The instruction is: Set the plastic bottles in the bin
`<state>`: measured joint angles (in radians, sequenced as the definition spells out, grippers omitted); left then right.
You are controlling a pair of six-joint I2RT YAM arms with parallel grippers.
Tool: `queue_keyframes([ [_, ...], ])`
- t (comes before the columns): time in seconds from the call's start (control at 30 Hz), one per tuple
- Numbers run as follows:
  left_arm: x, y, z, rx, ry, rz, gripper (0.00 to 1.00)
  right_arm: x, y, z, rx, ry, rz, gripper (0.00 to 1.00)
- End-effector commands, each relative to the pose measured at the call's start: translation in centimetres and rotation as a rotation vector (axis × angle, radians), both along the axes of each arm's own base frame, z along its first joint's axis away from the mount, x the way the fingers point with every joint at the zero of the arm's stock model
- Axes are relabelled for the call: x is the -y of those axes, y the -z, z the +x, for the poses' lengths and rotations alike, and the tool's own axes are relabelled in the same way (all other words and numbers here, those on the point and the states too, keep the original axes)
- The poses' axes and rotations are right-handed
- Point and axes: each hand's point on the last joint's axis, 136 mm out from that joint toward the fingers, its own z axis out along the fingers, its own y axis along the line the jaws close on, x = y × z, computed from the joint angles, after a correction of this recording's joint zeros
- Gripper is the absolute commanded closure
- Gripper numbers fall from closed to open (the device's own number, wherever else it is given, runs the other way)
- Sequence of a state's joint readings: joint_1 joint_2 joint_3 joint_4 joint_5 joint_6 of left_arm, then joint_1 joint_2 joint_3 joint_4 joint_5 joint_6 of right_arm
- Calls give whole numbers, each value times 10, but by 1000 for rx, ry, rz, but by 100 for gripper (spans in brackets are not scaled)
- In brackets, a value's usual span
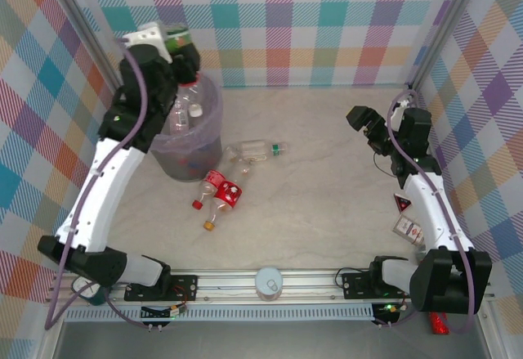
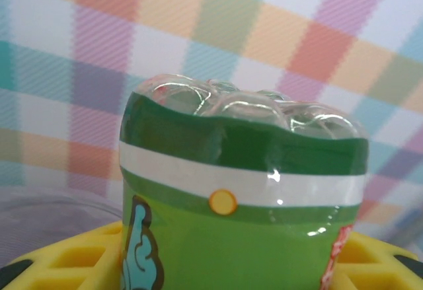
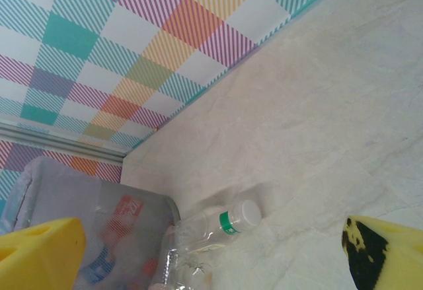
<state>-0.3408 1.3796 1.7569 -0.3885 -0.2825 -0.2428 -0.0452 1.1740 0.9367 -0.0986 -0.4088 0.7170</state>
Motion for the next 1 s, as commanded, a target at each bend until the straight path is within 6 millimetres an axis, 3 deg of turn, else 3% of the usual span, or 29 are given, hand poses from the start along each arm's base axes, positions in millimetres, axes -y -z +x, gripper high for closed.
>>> queue_keyframes([
  [0.0,-46,-1,-5,-12,-125,15,63,-5,-20,0,55,-39,-21,1],
  [0.13,-71,21,-2,-58,-178,26,66,-5,-21,0,57,-38,-26,1],
  [0.3,-81,71,15,-133,-209,35,69,-8,-18,1,49,-52,-10,1],
  [0.83,-64,172,41,-318,-122,89,68,-9,-11,8,29,-68,-11,1],
  [0.97,-61,188,48,-320,-110,83,65,-12,-11,9,28,-87,-5,1],
])
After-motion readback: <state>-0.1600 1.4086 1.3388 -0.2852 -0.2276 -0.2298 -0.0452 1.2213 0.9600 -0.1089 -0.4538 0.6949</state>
